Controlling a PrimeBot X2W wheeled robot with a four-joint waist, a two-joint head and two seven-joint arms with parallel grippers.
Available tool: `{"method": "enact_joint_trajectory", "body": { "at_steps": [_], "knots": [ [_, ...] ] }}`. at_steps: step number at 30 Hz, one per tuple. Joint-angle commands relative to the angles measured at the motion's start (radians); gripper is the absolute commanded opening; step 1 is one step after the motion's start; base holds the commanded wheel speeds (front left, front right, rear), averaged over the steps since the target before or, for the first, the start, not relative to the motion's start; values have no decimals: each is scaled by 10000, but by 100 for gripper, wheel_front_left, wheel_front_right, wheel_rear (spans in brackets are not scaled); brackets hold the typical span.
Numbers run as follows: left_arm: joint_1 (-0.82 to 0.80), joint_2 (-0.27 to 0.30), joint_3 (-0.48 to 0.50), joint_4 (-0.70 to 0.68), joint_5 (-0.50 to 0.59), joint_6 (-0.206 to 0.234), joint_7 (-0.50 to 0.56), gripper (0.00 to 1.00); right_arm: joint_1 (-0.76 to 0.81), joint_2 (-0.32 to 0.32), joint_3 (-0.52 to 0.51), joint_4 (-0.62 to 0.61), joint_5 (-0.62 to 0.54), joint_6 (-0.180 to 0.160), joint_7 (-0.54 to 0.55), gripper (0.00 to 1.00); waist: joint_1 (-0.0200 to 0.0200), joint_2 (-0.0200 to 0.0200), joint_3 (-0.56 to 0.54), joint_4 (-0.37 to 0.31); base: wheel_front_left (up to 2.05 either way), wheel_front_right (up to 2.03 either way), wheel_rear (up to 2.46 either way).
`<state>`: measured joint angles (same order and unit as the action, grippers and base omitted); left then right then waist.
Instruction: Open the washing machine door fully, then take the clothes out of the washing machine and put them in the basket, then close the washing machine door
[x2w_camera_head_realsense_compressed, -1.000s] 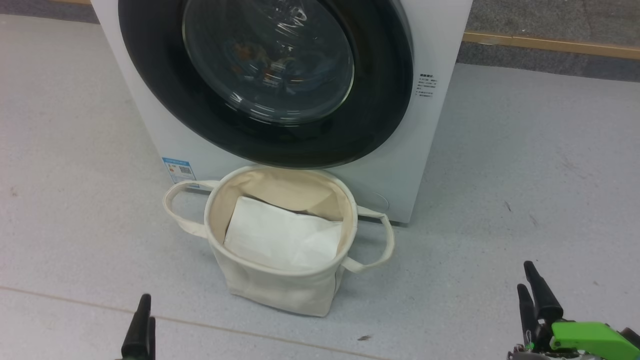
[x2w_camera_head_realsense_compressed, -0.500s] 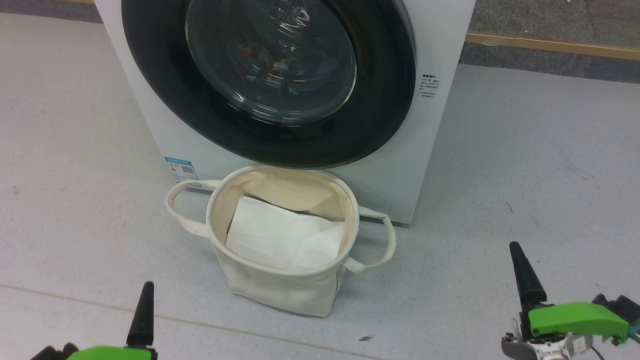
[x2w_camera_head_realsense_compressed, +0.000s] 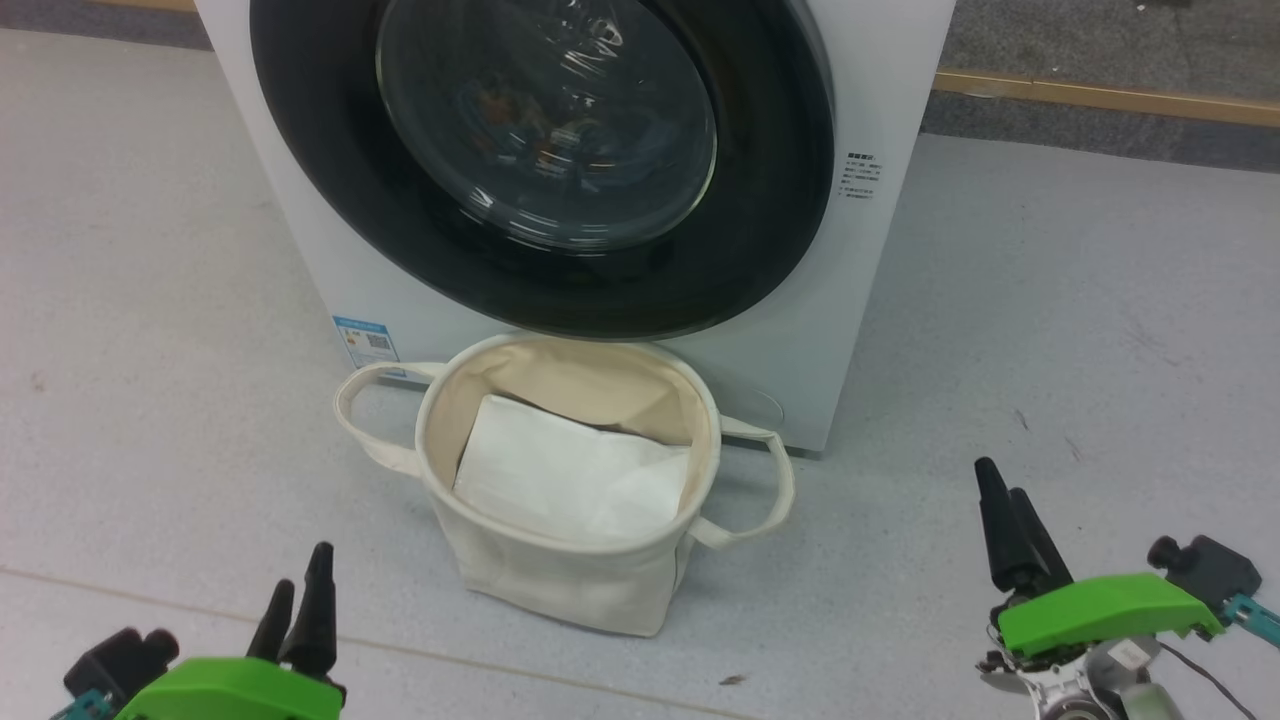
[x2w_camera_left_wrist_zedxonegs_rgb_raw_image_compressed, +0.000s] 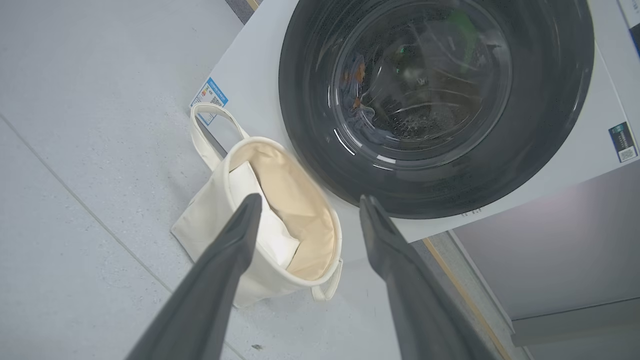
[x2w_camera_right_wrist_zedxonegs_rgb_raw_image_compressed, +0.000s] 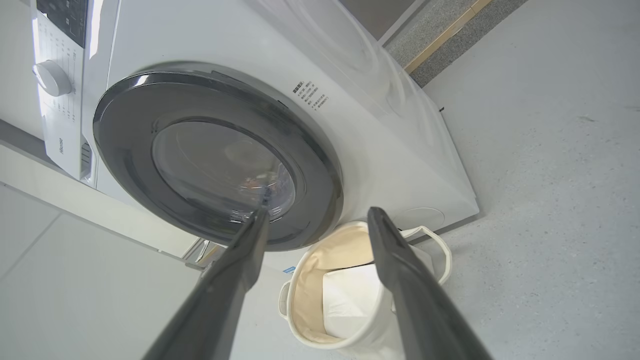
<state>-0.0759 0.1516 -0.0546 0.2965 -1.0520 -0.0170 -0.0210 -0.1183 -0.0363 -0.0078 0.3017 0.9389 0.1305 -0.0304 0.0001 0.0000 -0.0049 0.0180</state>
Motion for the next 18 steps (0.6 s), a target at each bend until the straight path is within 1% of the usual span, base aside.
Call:
{"method": "enact_joint_trajectory", "body": {
  "at_steps": [1, 3, 7, 8, 18],
  "knots": [
    [-562, 389, 51, -379, 524, 95, -127, 100, -613, -63, 188, -439, -428, 2, -164, 100, -1, 0, -5, -6, 0, 0, 0],
    [-640, 573, -151, -368, 1096, 226, -105, 100, -667, -65, 262, -435, -773, 2, -223, 100, -1, 0, -12, -7, 0, 0, 0],
    [-793, 720, -414, -476, 1817, 384, -156, 100, -786, -69, 381, -479, -1367, 2, -340, 100, -1, 0, -11, 0, 0, 0, 0],
    [-849, 791, -502, -532, 2092, 433, -201, 100, -841, -71, 408, -492, -1669, 2, -399, 100, -1, 0, -7, 4, 0, 0, 0],
    [-944, 1076, -697, -707, 3091, 705, -507, 100, -1024, -81, 495, -528, -3016, 2, -691, 100, -1, 0, 4, 37, 0, 0, 0]
  ]
}}
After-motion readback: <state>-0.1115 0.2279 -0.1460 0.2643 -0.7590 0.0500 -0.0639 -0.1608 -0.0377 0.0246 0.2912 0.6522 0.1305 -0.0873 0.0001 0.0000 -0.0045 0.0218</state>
